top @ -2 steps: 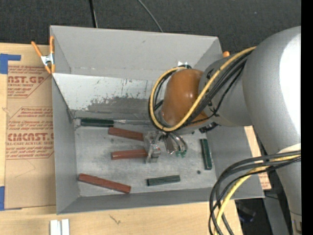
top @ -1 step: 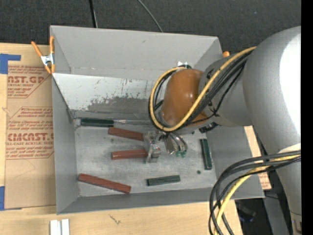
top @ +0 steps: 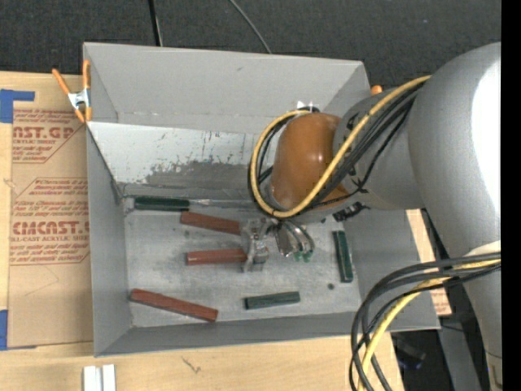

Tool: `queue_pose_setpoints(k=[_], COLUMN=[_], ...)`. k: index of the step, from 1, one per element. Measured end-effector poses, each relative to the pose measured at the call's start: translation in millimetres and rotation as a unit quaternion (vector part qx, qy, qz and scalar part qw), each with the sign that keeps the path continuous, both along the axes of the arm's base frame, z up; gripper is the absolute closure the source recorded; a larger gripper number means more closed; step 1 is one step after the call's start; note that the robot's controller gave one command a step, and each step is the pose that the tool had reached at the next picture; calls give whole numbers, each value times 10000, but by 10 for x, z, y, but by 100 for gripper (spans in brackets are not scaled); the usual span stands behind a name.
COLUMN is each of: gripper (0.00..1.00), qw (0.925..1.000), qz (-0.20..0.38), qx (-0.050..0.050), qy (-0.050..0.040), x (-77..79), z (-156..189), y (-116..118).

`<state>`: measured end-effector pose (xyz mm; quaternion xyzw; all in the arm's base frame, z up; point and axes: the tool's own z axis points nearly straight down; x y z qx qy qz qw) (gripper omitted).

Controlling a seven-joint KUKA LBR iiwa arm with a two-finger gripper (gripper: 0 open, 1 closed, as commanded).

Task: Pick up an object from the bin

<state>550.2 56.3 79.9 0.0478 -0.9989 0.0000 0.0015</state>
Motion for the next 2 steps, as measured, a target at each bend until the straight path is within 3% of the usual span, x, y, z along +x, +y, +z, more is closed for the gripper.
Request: queue_pose_setpoints(k=[1,2], gripper=[100,100], qw=[9975,9966], qz=[703,826], qx=[3,4], qy=[-55,-40], x=[131,210], z=[367,1707], y=[-96,162])
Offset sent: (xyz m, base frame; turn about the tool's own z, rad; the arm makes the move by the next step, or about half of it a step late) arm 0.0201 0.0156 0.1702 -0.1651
